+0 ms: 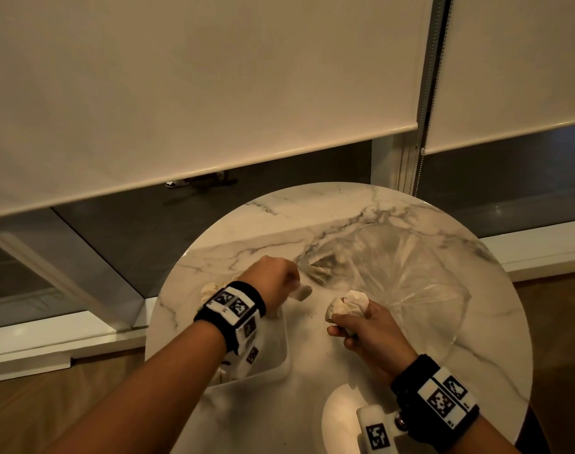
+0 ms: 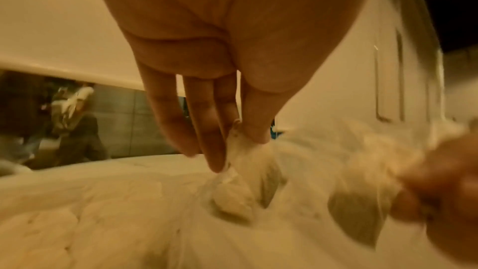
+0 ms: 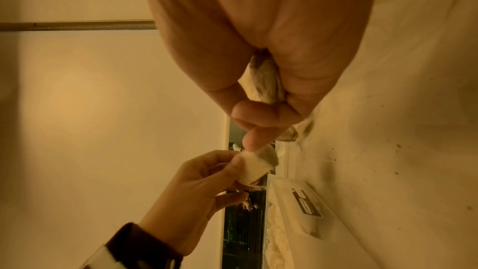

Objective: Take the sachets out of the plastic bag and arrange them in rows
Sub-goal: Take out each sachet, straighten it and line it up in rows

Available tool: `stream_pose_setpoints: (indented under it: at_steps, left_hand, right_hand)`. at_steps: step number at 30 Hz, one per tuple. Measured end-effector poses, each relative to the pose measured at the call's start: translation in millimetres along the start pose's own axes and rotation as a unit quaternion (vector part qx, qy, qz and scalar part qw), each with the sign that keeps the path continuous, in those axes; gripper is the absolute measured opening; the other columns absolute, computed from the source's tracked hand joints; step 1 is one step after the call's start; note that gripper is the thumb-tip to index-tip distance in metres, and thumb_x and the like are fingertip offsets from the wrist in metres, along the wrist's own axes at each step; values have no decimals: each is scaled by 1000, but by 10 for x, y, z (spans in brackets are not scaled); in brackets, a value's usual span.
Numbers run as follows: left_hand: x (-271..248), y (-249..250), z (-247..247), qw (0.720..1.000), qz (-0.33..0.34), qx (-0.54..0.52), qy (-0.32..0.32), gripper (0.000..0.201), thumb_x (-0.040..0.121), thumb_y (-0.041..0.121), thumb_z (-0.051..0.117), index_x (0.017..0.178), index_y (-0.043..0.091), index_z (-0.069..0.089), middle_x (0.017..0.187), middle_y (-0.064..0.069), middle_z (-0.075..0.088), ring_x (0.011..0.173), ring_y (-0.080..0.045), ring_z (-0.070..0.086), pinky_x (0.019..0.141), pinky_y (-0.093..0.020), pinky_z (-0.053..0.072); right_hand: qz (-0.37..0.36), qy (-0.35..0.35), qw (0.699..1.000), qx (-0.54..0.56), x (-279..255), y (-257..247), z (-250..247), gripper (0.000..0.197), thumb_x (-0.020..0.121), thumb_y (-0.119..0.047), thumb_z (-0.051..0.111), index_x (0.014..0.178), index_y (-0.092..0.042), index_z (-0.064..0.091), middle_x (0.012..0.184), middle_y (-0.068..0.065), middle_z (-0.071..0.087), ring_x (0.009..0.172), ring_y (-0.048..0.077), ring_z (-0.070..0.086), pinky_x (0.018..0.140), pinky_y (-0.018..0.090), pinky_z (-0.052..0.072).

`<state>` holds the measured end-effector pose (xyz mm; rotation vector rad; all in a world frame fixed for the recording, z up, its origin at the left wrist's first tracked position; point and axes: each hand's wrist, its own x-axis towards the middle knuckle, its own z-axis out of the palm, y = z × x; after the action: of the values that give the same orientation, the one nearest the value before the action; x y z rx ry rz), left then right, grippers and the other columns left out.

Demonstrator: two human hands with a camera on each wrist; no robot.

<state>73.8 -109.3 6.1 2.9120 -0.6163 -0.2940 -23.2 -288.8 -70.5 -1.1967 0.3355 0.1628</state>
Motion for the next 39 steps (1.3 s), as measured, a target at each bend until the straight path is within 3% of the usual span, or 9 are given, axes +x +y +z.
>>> stream_pose_setpoints:
  at_steps: [3, 6, 13, 18, 21, 28, 31, 34, 39]
  left_hand:
    - [-63, -176, -111, 984, -24, -177, 18, 6, 93, 22, 67, 99, 24, 70, 89, 1, 72, 76, -15, 69, 78, -36, 59]
    - [-153, -372, -207, 970, -34, -240, 27, 14, 90, 15, 71, 99, 26, 70, 83, 1, 70, 72, -17, 71, 76, -39, 61]
    - [-346, -726, -303, 990, -43, -128, 39, 23, 86, 15, 76, 103, 30, 70, 93, 8, 66, 87, -9, 64, 80, -24, 54]
    - [-394, -816, -180, 995, -41, -63, -58, 12, 89, 21, 71, 96, 30, 74, 89, 15, 67, 82, 1, 61, 71, -8, 42]
    - [-363, -836, -66, 991, -50, -59, -110, 11, 88, 22, 72, 92, 31, 76, 88, 15, 68, 83, 0, 62, 78, -15, 48]
    - [-223, -845, 210, 983, -74, -20, -164, 13, 88, 20, 72, 98, 27, 77, 94, 9, 71, 87, -6, 63, 75, -15, 48]
    - [-182, -880, 277, 985, -91, -3, -149, 16, 89, 16, 70, 101, 24, 77, 102, 3, 73, 92, -13, 65, 82, -22, 52]
    - [-155, -883, 298, 988, -87, 9, -126, 21, 90, 10, 65, 101, 21, 78, 103, 1, 73, 93, -14, 64, 75, -17, 45]
    - [-111, -909, 310, 992, -97, 6, -81, 21, 92, 11, 61, 103, 20, 75, 107, 1, 71, 102, -16, 64, 83, -18, 45]
  right_hand:
    - [-1, 2, 1000, 1, 2, 4, 6, 22, 89, 4, 64, 111, -1, 62, 90, 13, 72, 70, 20, 72, 48, 22, 38]
    - [1, 0, 1000, 2, 2, 14, 16, 23, 89, 4, 65, 112, 2, 61, 92, 14, 71, 70, 20, 71, 47, 21, 38]
    - [-3, -3, 1000, 0, -24, 10, 23, 21, 89, 3, 65, 110, 0, 63, 91, 14, 71, 71, 19, 71, 47, 20, 39]
    - [-2, -2, 1000, 2, -35, 17, 57, 20, 89, 4, 65, 107, -4, 63, 92, 14, 71, 70, 20, 71, 47, 20, 39]
    - [-2, 0, 1000, 2, -39, 24, 69, 21, 89, 4, 66, 108, -3, 64, 92, 14, 71, 70, 19, 71, 46, 19, 39]
    - [-2, 2, 1000, -5, -43, 9, 59, 20, 89, 5, 65, 108, -3, 64, 90, 14, 71, 69, 20, 70, 47, 20, 38]
    - [0, 7, 1000, -7, -35, 13, 44, 21, 89, 4, 65, 108, -3, 64, 91, 15, 71, 70, 20, 71, 47, 21, 39]
    - [2, 7, 1000, -9, -27, 19, 35, 21, 88, 4, 66, 109, -2, 64, 92, 15, 71, 70, 20, 71, 46, 20, 39]
    - [6, 6, 1000, -8, -17, 30, 45, 23, 89, 5, 65, 111, -1, 62, 91, 14, 71, 68, 20, 71, 46, 21, 37]
